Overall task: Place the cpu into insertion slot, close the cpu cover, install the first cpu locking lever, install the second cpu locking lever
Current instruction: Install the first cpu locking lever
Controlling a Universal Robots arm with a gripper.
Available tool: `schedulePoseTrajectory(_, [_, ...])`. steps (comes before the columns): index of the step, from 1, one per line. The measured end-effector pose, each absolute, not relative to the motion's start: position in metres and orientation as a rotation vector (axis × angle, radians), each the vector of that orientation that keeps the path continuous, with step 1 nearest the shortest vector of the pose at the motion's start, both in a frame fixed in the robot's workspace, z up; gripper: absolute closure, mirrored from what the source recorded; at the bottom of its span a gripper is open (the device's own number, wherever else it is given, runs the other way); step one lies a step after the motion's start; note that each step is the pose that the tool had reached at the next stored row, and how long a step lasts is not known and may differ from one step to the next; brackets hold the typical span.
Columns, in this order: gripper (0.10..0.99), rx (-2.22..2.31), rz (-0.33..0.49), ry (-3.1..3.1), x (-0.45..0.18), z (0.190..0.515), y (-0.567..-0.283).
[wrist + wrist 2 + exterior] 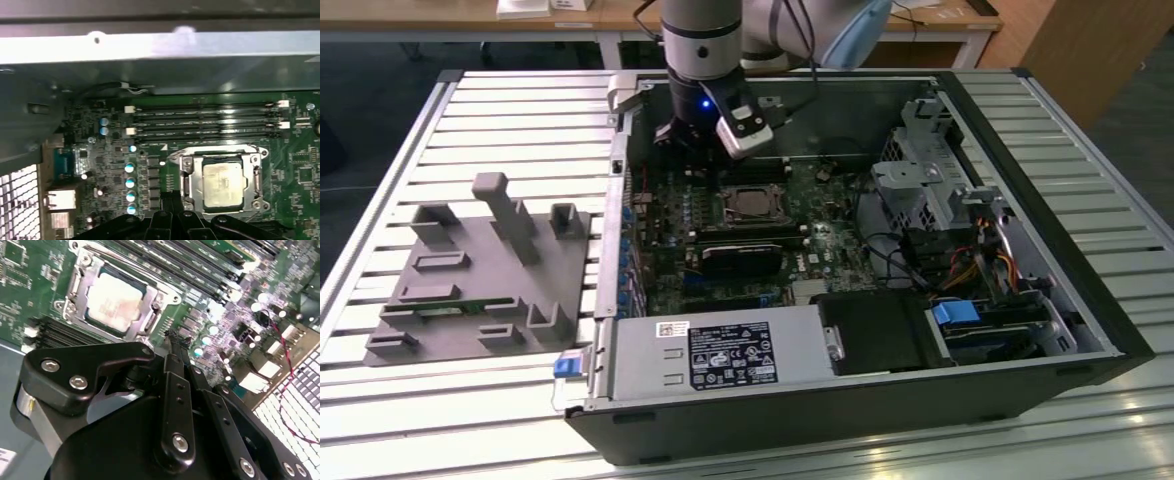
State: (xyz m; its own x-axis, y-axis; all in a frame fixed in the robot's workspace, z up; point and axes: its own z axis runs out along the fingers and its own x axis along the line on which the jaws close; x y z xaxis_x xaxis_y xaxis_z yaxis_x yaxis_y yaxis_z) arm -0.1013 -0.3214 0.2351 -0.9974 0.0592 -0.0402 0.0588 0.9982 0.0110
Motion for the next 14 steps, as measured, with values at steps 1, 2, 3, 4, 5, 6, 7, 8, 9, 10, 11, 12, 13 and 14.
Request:
schedulePoseTrajectory(1, [0.984, 0.092, 0.021, 3.1, -0.103, 0.235, -0.321])
schedulePoseTrajectory(2, [0.984, 0.092, 0.032, 3.099, -0.104, 0.235, -0.321])
schedulePoseTrajectory(3, [0.984, 0.092, 0.047, 3.099, -0.104, 0.235, -0.321])
schedulePoseTrajectory(4, [0.984, 0.092, 0.063, 3.099, -0.105, 0.235, -0.321])
schedulePoseTrajectory(5, [0.984, 0.093, 0.073, 3.099, -0.105, 0.235, -0.321])
schedulePoseTrajectory(6, [0.984, 0.093, 0.074, 3.098, -0.106, 0.236, -0.321])
schedulePoseTrajectory(7, [0.984, 0.093, 0.075, 3.097, -0.106, 0.236, -0.321])
schedulePoseTrajectory(8, [0.984, 0.093, 0.075, 3.096, -0.106, 0.237, -0.321])
schedulePoseTrajectory(9, [0.984, 0.092, 0.075, 3.095, -0.106, 0.239, -0.321])
schedulePoseTrajectory(10, [0.984, 0.092, 0.075, 3.094, -0.106, 0.24, -0.321])
schedulePoseTrajectory(11, [0.984, 0.092, 0.075, 3.093, -0.106, 0.242, -0.321])
schedulePoseTrajectory(12, [0.984, 0.092, 0.075, 3.092, -0.106, 0.243, -0.321])
schedulePoseTrajectory(13, [0.984, 0.092, 0.076, 3.091, -0.106, 0.245, -0.321])
schedulePoseTrajectory(14, [0.984, 0.092, 0.077, 3.09, -0.107, 0.245, -0.321])
